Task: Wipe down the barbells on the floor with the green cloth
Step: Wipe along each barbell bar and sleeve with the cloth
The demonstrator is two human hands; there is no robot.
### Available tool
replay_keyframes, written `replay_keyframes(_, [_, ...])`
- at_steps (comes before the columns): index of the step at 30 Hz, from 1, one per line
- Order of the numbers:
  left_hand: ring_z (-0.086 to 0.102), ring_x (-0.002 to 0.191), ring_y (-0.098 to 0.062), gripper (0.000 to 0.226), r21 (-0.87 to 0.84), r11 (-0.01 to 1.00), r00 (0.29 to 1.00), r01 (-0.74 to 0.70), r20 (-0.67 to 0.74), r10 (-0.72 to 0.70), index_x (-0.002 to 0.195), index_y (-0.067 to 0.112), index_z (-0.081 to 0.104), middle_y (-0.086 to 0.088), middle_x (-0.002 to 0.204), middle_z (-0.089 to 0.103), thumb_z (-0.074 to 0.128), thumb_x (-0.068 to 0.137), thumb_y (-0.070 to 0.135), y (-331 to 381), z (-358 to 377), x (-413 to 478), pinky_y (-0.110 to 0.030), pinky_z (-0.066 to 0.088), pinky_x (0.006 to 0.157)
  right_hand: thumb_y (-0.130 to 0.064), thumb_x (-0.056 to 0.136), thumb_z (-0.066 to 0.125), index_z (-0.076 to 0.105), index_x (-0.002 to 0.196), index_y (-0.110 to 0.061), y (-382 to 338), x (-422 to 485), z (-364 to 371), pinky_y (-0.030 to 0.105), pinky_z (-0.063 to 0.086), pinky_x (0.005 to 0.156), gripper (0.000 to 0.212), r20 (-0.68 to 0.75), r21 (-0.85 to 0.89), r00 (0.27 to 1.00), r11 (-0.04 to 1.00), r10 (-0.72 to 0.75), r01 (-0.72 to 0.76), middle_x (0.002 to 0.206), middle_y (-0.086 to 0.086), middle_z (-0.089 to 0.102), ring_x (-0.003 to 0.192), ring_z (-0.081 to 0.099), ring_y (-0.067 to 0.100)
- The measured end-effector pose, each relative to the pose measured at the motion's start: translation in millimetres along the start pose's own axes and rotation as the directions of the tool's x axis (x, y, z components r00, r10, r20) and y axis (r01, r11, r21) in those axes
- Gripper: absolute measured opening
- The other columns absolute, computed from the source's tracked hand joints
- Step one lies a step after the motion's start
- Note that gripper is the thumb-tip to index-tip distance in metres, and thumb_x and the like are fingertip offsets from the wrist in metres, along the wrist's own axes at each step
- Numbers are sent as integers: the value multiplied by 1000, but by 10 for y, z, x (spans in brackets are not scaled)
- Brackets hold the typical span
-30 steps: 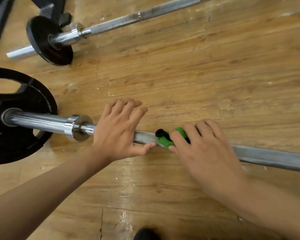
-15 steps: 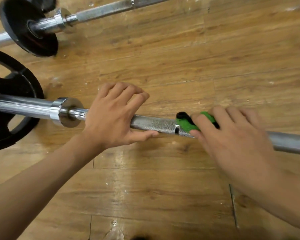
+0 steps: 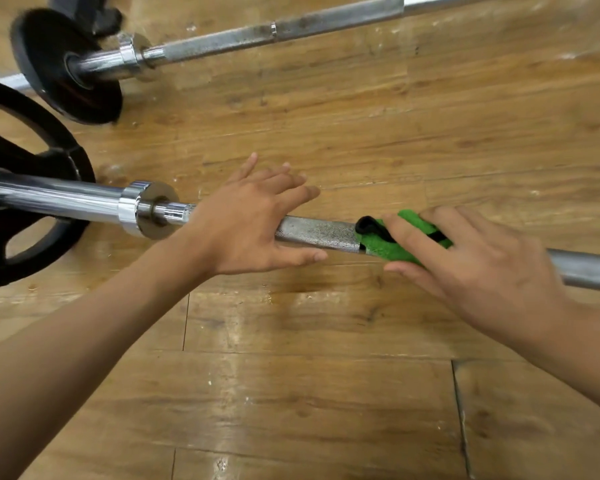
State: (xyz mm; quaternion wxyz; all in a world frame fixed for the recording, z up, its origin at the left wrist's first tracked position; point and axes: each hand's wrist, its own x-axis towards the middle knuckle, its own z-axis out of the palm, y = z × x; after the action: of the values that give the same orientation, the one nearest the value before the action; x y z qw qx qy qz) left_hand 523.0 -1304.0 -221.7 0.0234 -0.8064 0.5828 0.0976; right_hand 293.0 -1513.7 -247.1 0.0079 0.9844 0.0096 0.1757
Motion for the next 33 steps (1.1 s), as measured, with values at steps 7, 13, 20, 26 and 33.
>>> replay_keyframes(7, [31, 156, -27, 115, -42, 998, 996, 44, 80, -40, 160, 27, 40, -6, 162, 45, 15, 75, 101, -78, -119, 262, -67, 14, 126, -51, 106, 43, 68, 129, -19, 119, 223, 8, 27, 35, 45, 47, 2, 57, 994, 992, 113, -113, 96, 9, 63, 71, 63, 30])
replay_keyframes(13, [49, 143, -26, 96, 91, 991, 983, 101, -160, -85, 143, 24, 61, 1, 139, 67, 14, 91, 89, -12, -10, 289, -56, 21, 126, -37, 108, 37, 61, 135, -17, -340, 544, 106, 45, 43, 78, 41, 15, 22, 962, 961, 274, -274, 102, 11, 63, 86, 59, 36])
replay_keyframes(20, [53, 140, -28, 87, 50, 973, 943, 226, -261, -206, 131, 26, 71, 2, 135, 70, 12, 98, 81, 121, 84, 232, -49, 28, 121, -39, 110, 34, 60, 134, -20, 211, -233, -207, 55, 39, 104, 41, 68, -73, 862, 864, 503, -499, 105, 14, 63, 95, 60, 41])
replay_keyframes(26, [52, 140, -29, 83, 38, 968, 935, 250, -270, -231, 127, 25, 74, 2, 137, 69, 7, 104, 69, 188, 83, 126, -49, 34, 115, -24, 101, 55, 54, 141, -9, -320, 116, -84, 56, 43, 92, 42, 78, -23, 894, 897, 442, -442, 107, 18, 59, 96, 52, 39])
replay_keyframes(33, [44, 147, -30, 67, 47, 959, 928, 279, -270, -257, 135, 25, 69, 3, 143, 65, 13, 108, 52, 224, 99, 40, -55, 22, 123, -29, 106, 46, 52, 146, -18, -313, 97, -58, 59, 25, 123, 43, 64, 32, 955, 956, 289, -292, 111, 11, 62, 98, 57, 38])
